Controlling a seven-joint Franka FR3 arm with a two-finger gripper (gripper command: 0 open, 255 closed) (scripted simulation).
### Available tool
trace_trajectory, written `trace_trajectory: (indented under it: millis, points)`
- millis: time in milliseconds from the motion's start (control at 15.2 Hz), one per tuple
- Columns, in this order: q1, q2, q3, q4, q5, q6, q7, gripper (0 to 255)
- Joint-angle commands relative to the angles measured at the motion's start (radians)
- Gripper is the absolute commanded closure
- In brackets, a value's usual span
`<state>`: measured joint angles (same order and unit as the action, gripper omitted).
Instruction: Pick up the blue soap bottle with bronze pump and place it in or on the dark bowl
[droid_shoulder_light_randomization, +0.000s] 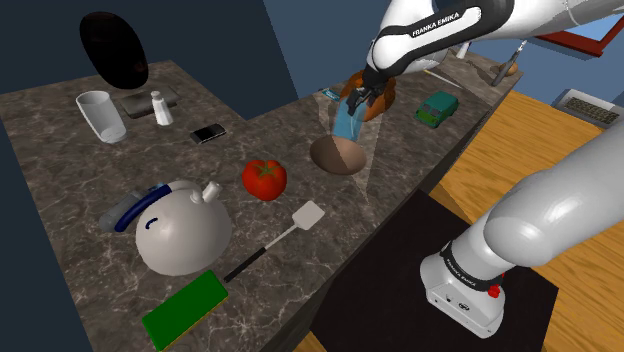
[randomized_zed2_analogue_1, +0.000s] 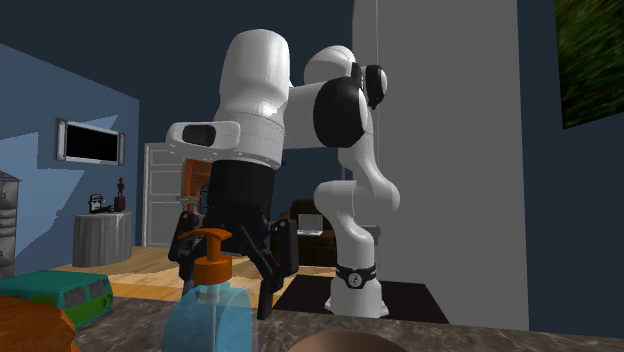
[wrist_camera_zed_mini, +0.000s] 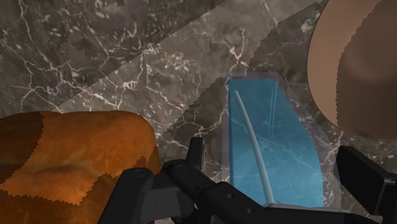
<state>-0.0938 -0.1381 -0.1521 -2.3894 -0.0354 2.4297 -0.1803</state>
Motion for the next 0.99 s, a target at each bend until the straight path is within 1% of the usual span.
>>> trace_trajectory:
  millis: [0, 330, 396, 924]
  points:
    - [0.000, 0.002, 0.000, -0.002, 0.000, 0.005, 0.000, 0]
    - [0.000, 0.002, 0.000, -0.002, 0.000, 0.005, 0.000, 0]
    - [0.000, 0.002, 0.000, -0.002, 0.000, 0.005, 0.000, 255]
    - [0.000, 0.003, 0.000, -0.001, 0.001, 0.005, 0.000, 255]
